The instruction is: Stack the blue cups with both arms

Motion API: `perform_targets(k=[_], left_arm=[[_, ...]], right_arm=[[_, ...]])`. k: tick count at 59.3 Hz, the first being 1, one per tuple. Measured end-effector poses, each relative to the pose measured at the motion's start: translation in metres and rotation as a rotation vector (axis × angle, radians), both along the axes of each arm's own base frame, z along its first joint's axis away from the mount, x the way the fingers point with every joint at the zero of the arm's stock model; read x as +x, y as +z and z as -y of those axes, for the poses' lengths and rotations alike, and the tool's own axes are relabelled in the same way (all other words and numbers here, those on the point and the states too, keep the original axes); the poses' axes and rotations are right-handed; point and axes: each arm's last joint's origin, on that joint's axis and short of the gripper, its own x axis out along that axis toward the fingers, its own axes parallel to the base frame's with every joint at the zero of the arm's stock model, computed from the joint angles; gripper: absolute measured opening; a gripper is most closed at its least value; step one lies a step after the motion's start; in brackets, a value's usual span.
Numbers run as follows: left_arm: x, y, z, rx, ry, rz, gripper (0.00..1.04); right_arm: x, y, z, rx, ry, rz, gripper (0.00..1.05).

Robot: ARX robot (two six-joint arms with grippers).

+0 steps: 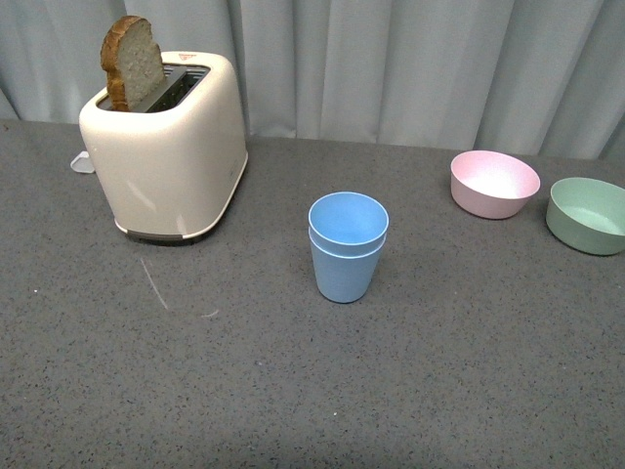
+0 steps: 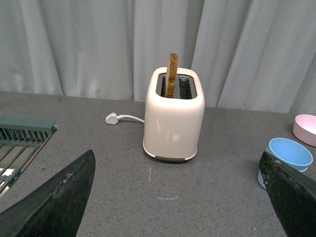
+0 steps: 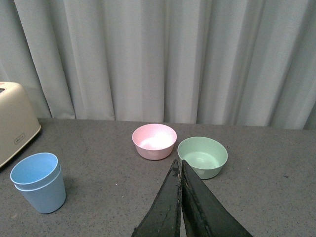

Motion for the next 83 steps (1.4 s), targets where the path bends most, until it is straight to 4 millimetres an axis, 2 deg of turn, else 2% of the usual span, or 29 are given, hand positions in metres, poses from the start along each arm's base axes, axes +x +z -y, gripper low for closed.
perform_targets(k=[43, 52, 73, 83], left_arm=[[0.0, 0.0, 0.0, 0.0, 0.0, 0.0, 0.98], [0.0, 0.0, 0.0, 0.0, 0.0, 0.0, 0.98], [0.0, 0.0, 0.0, 0.0, 0.0, 0.0, 0.98], [0.0, 0.0, 0.0, 0.0, 0.0, 0.0, 0.98]], right_arm=[[-0.021, -0.003, 0.0, -0.002, 0.003, -0.004, 0.02], [-0.021, -0.003, 0.0, -0.001, 0.003, -0.003, 0.27], [-0.021, -0.003, 0.0, -0.001, 0.003, -0.003, 0.96], [-0.021, -0.003, 0.0, 0.0, 0.003, -0.003, 0.95]])
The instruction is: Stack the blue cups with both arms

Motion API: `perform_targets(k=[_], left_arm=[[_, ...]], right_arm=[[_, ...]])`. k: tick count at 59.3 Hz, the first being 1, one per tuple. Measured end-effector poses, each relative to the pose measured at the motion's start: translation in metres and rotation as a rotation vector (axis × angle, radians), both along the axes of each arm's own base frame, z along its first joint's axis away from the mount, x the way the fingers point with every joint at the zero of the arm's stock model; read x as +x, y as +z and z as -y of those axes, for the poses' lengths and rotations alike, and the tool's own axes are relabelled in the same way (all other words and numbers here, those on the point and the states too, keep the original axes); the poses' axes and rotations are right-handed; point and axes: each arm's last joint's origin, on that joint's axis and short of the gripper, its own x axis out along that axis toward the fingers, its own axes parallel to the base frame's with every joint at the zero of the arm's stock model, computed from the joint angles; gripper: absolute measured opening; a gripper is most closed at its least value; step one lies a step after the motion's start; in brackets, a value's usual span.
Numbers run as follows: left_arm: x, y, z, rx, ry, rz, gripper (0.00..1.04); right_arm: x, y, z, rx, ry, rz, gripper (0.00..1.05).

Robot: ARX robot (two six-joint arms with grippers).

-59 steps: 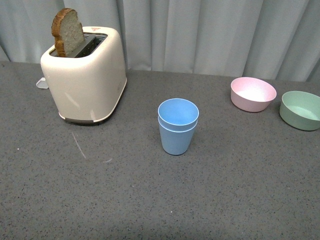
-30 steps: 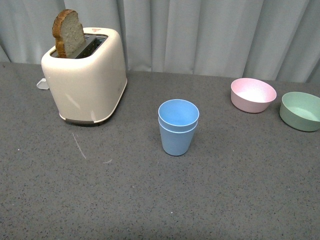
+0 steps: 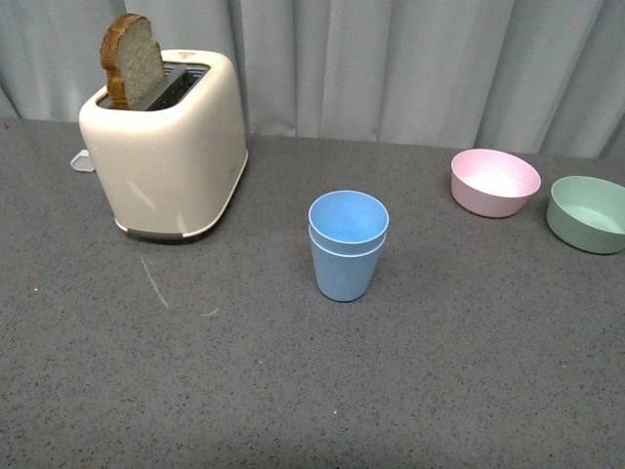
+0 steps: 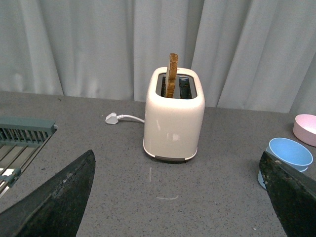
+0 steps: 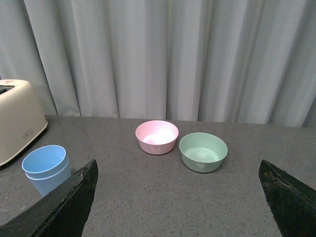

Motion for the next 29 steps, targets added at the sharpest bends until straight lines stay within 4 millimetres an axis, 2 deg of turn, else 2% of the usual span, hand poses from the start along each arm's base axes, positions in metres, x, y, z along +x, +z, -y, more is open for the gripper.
perform_targets(k=[29], left_arm=[[0.0, 0.0, 0.0, 0.0, 0.0, 0.0, 0.98]], right_arm=[[0.0, 0.0, 0.0, 0.0, 0.0, 0.0, 0.95]])
